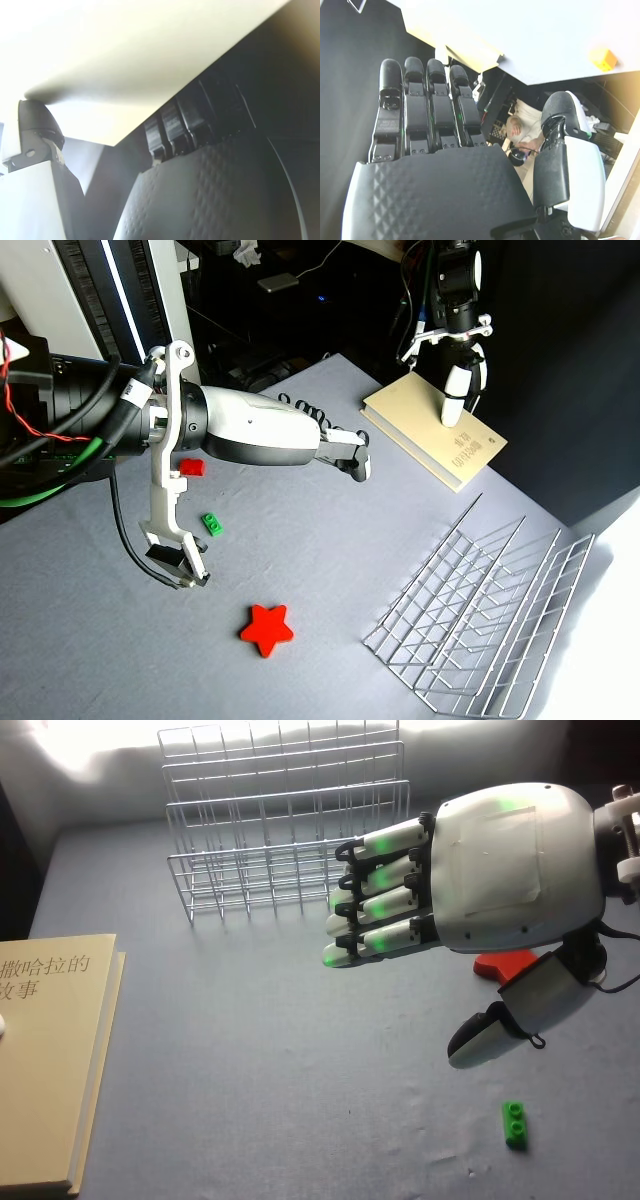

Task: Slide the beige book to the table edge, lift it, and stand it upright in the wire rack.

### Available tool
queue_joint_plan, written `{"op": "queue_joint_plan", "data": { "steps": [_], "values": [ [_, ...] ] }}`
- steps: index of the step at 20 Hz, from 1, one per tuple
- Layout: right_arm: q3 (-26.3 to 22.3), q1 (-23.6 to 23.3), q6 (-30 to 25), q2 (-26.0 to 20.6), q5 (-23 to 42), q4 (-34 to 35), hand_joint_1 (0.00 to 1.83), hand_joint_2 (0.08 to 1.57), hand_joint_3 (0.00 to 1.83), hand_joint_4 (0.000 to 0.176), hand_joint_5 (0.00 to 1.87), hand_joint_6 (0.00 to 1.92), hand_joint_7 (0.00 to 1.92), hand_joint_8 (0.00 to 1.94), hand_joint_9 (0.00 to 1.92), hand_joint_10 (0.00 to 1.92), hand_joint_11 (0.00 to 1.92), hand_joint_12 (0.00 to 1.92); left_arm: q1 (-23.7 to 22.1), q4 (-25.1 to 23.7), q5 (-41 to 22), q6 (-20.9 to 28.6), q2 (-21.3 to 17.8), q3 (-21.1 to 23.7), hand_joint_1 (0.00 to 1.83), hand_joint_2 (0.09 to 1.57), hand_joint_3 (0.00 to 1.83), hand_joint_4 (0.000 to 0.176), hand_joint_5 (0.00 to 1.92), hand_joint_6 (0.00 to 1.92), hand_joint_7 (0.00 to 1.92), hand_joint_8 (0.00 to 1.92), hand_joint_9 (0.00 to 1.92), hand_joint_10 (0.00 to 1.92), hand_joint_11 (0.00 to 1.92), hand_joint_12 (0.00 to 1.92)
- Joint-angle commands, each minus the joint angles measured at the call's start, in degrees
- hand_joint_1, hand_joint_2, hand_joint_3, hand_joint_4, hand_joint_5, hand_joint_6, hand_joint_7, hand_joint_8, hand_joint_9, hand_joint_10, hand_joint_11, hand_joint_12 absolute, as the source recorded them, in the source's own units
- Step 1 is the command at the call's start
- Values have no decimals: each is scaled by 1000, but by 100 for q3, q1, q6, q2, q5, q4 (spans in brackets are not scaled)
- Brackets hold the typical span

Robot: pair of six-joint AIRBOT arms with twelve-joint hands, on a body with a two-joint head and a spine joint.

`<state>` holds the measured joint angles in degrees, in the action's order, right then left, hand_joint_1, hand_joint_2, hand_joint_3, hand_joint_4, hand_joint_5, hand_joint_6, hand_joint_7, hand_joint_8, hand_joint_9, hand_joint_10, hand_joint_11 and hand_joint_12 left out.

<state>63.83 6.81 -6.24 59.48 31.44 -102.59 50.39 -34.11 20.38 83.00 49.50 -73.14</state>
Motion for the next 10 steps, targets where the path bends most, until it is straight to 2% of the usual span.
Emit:
{"op": "queue_joint_plan", "data": {
  "steps": [1,2,3,5,6,7,8,9,10],
  "values": [
    [-18,-90,-14,-35,-13,294,21,1065,2,0,260,0,281,1,315,1,0,844,18,-98,178,-9,-63,-34,902,1021,2,0,687,8,742,12,781,34,295,1036],
    [-19,-99,-14,-34,-17,294,30,1063,0,0,258,0,281,1,311,0,0,823,7,-97,181,-9,-63,-23,921,1037,7,0,690,7,744,10,787,34,318,1056],
    [-19,-105,-13,-32,-19,294,14,1076,4,0,240,1,275,3,299,2,0,775,3,-83,184,-9,-66,-18,1016,1057,4,0,729,13,811,26,860,68,410,1128],
    [-22,-104,-13,-27,-20,294,25,1072,1,0,249,4,288,5,314,6,0,810,7,-46,201,-9,-66,-25,1071,1078,8,0,747,18,866,46,909,92,460,1159],
    [-22,-104,-7,-27,-23,294,28,1070,0,0,253,4,298,6,324,8,0,835,7,-28,201,-9,-66,-23,1126,1135,4,0,867,874,933,62,953,160,541,1176],
    [-22,-104,-4,-28,-30,294,28,1069,0,0,254,4,300,6,326,8,0,840,6,-21,201,-9,-66,-22,1125,1167,3,0,847,1119,952,54,919,272,554,1187],
    [-22,-104,7,-28,-45,294,29,1070,0,0,263,7,303,6,329,8,0,840,6,-8,201,-9,-65,-21,1178,1169,1,0,910,1052,851,1024,883,570,637,1235],
    [-22,-103,8,-28,-48,294,31,1070,0,0,268,9,309,8,335,10,0,840,6,-8,201,-9,-65,-22,1185,1182,0,0,899,1059,813,1268,859,794,735,1236],
    [-22,-102,11,-27,-47,294,23,1071,0,0,261,4,304,5,327,6,0,841,6,-8,201,-9,-65,-22,1190,1178,0,0,915,1037,810,1314,840,911,756,1251]
  ]
}}
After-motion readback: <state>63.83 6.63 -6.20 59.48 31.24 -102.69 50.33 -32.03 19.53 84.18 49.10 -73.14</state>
